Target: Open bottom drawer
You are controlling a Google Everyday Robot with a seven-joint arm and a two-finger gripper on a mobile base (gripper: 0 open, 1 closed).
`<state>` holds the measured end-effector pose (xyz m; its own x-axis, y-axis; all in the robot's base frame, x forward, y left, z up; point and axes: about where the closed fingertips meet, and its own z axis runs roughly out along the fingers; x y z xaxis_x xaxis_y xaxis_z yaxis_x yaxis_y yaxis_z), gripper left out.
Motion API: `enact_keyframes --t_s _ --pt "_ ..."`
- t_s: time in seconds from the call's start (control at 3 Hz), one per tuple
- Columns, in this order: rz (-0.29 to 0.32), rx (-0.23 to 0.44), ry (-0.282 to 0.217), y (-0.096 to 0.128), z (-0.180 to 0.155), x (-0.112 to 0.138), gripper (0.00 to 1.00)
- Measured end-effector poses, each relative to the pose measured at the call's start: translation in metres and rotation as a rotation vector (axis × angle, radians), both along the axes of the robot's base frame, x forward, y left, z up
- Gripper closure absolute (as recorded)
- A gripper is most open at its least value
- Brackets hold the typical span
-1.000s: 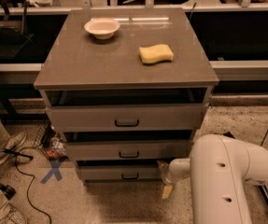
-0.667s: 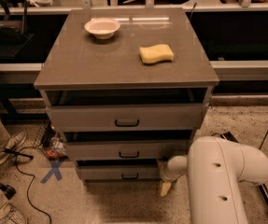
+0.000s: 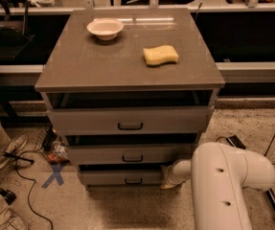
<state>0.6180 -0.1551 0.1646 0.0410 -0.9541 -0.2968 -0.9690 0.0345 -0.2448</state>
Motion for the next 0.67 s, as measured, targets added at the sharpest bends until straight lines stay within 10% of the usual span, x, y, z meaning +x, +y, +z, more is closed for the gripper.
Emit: enact_keyframes --t_s 0.67 --pt "-0.033 0.015 -0.007 -0.0098 -0.0024 -0.005 0.95"
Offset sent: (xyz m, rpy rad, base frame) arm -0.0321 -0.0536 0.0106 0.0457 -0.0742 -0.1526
